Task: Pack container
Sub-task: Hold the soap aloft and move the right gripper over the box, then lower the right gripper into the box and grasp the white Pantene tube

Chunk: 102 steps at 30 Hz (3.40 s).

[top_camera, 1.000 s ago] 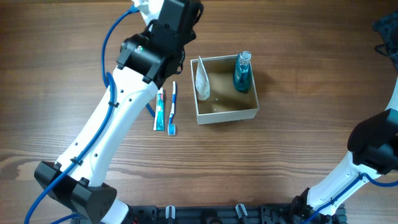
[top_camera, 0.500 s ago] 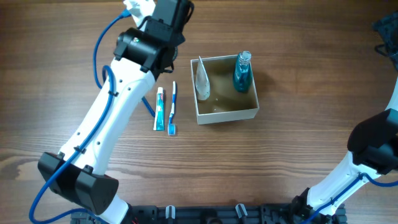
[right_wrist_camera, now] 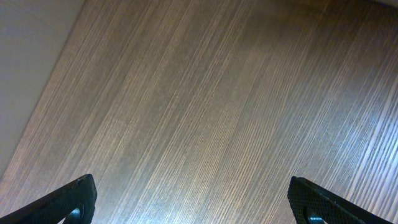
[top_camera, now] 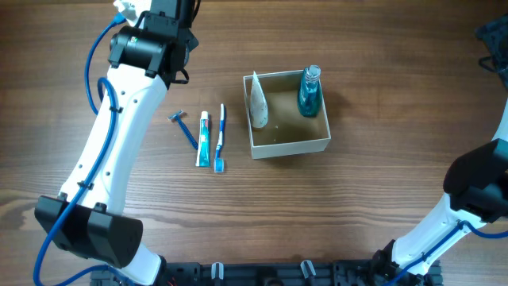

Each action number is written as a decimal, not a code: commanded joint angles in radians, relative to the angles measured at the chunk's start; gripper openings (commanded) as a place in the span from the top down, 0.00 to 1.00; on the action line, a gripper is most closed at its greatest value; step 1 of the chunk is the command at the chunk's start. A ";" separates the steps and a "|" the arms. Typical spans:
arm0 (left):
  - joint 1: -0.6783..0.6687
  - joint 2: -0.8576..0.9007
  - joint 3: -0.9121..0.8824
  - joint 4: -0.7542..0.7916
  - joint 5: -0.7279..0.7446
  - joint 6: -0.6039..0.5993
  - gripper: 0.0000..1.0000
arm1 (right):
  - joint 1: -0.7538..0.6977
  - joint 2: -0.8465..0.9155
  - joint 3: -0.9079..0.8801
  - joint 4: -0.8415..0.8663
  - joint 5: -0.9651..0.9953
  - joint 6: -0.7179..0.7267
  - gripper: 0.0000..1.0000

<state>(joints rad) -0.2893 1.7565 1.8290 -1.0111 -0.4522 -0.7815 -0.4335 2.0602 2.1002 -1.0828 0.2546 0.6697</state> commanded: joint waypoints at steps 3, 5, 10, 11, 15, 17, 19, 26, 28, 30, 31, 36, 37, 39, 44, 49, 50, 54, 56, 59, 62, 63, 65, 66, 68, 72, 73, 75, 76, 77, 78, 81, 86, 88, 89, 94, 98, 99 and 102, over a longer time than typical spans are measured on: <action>0.011 0.014 0.023 -0.006 0.038 0.015 0.81 | 0.004 0.012 -0.001 0.011 -0.002 0.018 0.00; 0.011 0.022 0.023 -0.013 0.052 0.015 0.81 | 0.004 0.012 -0.001 0.072 -0.002 0.021 0.00; 0.011 0.042 0.023 -0.034 0.080 0.015 0.81 | 0.004 0.012 -0.001 0.165 -0.075 0.065 0.00; 0.011 0.047 0.023 -0.036 0.082 0.015 0.81 | 0.004 0.012 -0.001 0.164 -0.100 0.076 0.00; 0.011 0.058 0.023 -0.039 0.082 0.015 0.82 | 0.004 0.012 -0.001 0.238 -0.332 0.102 0.00; 0.011 0.058 0.023 -0.038 0.082 0.015 0.82 | 0.006 0.010 0.000 0.372 -0.662 -0.043 0.07; 0.011 0.058 0.023 -0.039 0.082 0.015 0.82 | 0.021 0.010 0.000 0.505 -0.912 -0.116 0.12; 0.013 0.058 0.023 -0.038 0.081 0.015 0.81 | 0.212 -0.041 0.013 0.491 -1.086 -0.310 0.12; 0.013 0.059 0.023 -0.038 0.081 0.015 0.81 | 0.275 -0.069 0.013 0.378 -0.984 -0.415 0.12; 0.013 0.058 0.023 -0.038 0.081 0.015 0.81 | 0.334 -0.101 0.014 0.274 -0.853 -0.515 0.12; 0.013 0.059 0.023 -0.038 0.081 0.015 0.81 | 0.368 -0.121 0.014 0.220 -0.770 -0.565 0.11; 0.013 0.059 0.023 -0.036 0.081 0.015 0.81 | 0.544 -0.228 0.014 0.027 -0.471 -0.705 0.03; 0.013 0.058 0.023 -0.034 0.081 0.015 0.81 | 0.579 -0.250 0.014 -0.001 -0.432 -0.704 0.03; 0.013 0.058 0.023 -0.032 0.081 0.015 0.81 | 0.624 -0.281 0.014 -0.041 -0.423 -0.703 0.04; 0.013 0.059 0.023 -0.019 0.077 0.015 0.81 | 0.697 -0.317 0.014 -0.152 -0.450 -0.676 0.05; 0.013 0.059 0.023 -0.008 0.019 0.015 0.80 | 0.776 -0.305 0.014 -0.294 -0.454 -0.697 0.04; 0.013 0.059 0.023 -0.006 0.004 0.015 0.80 | 0.790 -0.299 0.014 -0.312 -0.454 -0.705 0.04; 0.013 0.059 0.023 0.007 -0.002 0.015 0.80 | 0.861 -0.275 0.013 -0.316 -0.458 -0.723 0.04; 0.013 0.059 0.023 0.012 -0.002 0.015 0.80 | 0.892 -0.264 0.013 -0.313 -0.458 -0.723 0.04; 0.013 0.059 0.023 0.013 -0.002 0.015 0.80 | 0.943 -0.217 0.013 -0.329 -0.456 -0.726 0.04; 0.013 0.059 0.023 0.012 -0.002 0.015 0.80 | 0.977 -0.161 0.013 -0.356 -0.432 -0.752 0.04; 0.013 0.058 0.023 0.012 -0.002 0.015 0.80 | 0.986 -0.140 0.013 -0.363 -0.408 -0.752 0.05; 0.013 0.058 0.023 0.012 -0.002 0.015 0.80 | 0.998 -0.108 0.013 -0.373 -0.374 -0.752 0.05; 0.013 0.058 0.023 0.011 -0.001 0.015 0.80 | 1.002 -0.093 0.013 -0.373 -0.372 -0.752 0.05; 0.013 0.059 0.023 0.011 -0.002 0.015 0.80 | 1.006 -0.067 0.013 -0.369 -0.373 -0.753 0.06; 0.013 0.058 0.023 0.011 0.000 0.015 0.80 | 1.006 -0.027 0.013 -0.347 -0.369 -0.778 0.13; 0.013 0.058 0.023 0.011 -0.001 0.015 0.80 | 1.006 -0.019 0.013 -0.342 -0.361 -0.779 0.13; 0.013 0.058 0.023 0.011 -0.001 0.015 0.80 | 1.006 -0.005 0.013 -0.332 -0.349 -0.780 0.13; 0.013 0.058 0.023 0.011 0.000 0.015 0.80 | 1.006 0.000 0.013 -0.326 -0.348 -0.780 0.13; 0.013 0.058 0.023 0.011 0.000 0.015 0.80 | 1.006 0.005 0.013 -0.315 -0.348 -0.783 0.13; 0.013 0.058 0.023 0.011 -0.001 0.015 0.80 | 1.006 0.008 0.013 -0.304 -0.348 -0.784 0.13; 0.013 0.058 0.023 0.011 -0.001 0.015 0.80 | 1.006 0.011 0.013 -0.272 -0.348 -0.794 0.16; 0.013 0.058 0.023 0.012 -0.001 0.015 0.80 | 1.006 0.011 0.013 -0.251 -0.348 -0.794 0.30; 0.013 0.058 0.023 0.012 -0.002 0.015 0.80 | 1.006 0.011 0.013 -0.255 -0.348 -0.793 0.39; 0.013 0.058 0.023 0.012 -0.001 0.015 0.80 | 1.006 0.011 0.013 -0.256 -0.348 -0.790 0.47; 0.013 0.058 0.023 0.012 -0.001 0.015 0.80 | 1.006 0.011 0.013 -0.254 -0.348 -0.774 0.65; 0.013 0.058 0.023 0.012 -0.002 0.015 0.80 | 1.006 0.011 0.013 -0.251 -0.348 -0.774 0.76; 0.013 0.058 0.023 0.012 -0.002 0.015 0.80 | 1.006 0.011 0.013 -0.251 -0.348 -0.774 0.82; 0.013 0.058 0.023 0.012 -0.002 0.015 0.80 | 1.006 0.011 0.013 -0.248 -0.348 -0.774 0.96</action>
<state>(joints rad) -0.2855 1.8141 1.8294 -1.0031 -0.4221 -0.7815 0.5690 2.0537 2.1078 -1.3373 -0.0998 -0.1005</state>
